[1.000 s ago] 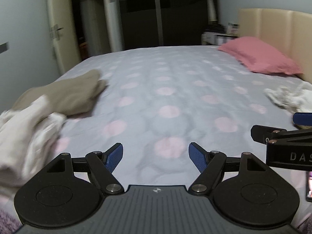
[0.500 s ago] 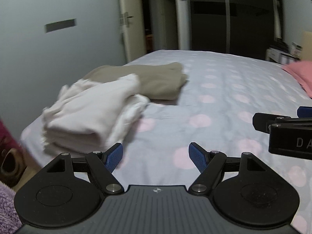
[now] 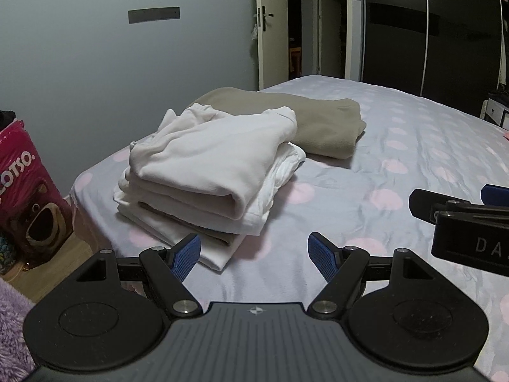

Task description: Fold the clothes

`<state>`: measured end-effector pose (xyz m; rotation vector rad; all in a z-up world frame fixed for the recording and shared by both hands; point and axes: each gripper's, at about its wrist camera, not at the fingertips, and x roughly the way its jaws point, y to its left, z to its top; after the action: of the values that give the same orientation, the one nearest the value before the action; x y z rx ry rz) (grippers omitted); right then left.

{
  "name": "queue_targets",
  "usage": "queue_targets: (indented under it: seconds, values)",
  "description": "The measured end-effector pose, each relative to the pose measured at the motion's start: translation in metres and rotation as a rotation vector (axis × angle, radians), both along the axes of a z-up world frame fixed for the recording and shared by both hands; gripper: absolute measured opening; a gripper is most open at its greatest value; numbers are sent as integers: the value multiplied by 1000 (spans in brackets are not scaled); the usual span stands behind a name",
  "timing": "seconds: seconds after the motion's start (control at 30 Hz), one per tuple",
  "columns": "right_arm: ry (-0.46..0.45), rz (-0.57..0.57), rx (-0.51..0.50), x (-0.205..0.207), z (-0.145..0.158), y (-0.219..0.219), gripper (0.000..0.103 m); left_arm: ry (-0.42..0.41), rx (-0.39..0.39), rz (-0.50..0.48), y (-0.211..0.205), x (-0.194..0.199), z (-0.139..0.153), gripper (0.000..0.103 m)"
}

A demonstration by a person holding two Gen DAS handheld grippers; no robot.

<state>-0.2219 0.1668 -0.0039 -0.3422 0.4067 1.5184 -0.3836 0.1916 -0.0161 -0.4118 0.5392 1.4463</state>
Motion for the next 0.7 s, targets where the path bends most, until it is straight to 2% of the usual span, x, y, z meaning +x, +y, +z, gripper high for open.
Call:
queue_targets:
  seconds: [0.1, 0.2, 0.7]
  values:
    - [1, 4, 1, -1, -1, 1, 96, 22, 0, 15, 1, 1, -2, 74]
    - [5, 8, -7, -1, -1, 1, 96, 3, -14, 13, 3, 2, -3, 74]
    - [7, 20, -18, -2, -2, 0, 96, 28, -20, 7, 1, 8, -3, 74]
